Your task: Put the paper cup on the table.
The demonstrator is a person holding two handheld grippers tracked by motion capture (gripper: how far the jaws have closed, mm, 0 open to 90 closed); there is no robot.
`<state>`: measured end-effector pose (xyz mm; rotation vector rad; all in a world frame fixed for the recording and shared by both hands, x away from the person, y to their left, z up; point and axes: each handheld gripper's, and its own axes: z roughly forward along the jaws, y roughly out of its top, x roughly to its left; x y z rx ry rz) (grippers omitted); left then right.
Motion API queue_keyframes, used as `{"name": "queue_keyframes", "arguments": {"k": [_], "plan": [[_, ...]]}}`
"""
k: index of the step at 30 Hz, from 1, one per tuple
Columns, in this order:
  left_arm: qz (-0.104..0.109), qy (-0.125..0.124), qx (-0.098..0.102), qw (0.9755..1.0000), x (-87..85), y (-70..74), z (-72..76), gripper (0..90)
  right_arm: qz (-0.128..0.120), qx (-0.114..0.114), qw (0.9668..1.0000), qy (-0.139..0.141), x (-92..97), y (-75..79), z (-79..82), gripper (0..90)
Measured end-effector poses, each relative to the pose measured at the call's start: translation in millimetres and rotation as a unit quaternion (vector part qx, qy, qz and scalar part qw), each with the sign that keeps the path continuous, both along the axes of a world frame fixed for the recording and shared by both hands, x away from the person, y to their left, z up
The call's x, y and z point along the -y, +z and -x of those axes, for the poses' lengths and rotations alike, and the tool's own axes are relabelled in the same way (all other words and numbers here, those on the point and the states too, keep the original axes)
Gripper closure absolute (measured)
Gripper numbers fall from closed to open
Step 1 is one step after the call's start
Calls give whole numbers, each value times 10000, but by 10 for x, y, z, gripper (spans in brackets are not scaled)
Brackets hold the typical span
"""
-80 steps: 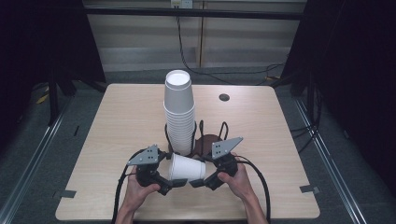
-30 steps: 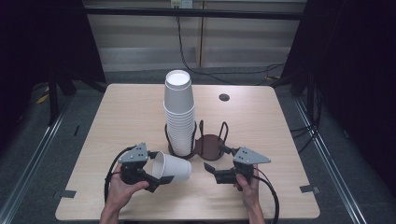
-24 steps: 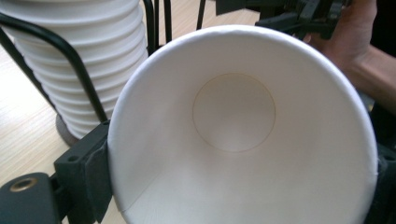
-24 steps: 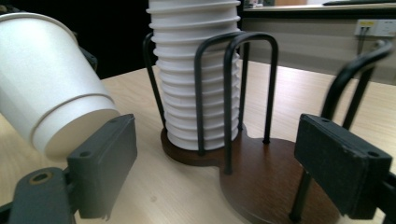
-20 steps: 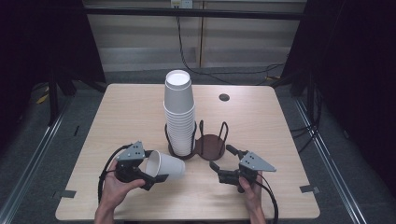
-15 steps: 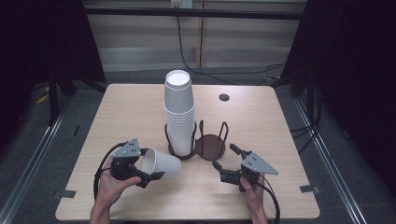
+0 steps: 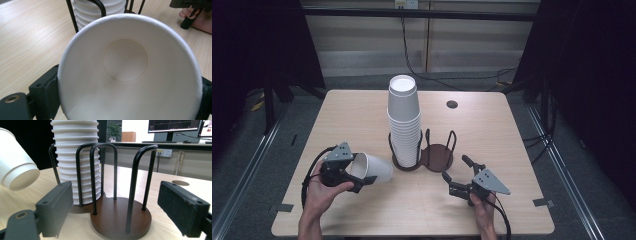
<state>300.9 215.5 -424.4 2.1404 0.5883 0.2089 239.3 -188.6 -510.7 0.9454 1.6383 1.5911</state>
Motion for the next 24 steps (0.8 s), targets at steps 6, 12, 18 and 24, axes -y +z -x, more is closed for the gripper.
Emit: {"name": "queue_keyframes", "arguments": {"k": [6,12,18,24], "plan": [[4,126,-117,9999,-79,19,-83,85,-81,167,9998,-35,23,-12,33,126],[-178,196,-132,9996,-137,79,-168,85,-86,156,9998,-42,25,-13,32,138],[-263,272,-222,9990,-190,120,-263,85,-91,154,9998,-36,25,-13,33,148],[-481,320,-204,9981,-191,186,-353,84,-94,160,9998,-30,24,-13,32,148]]}}
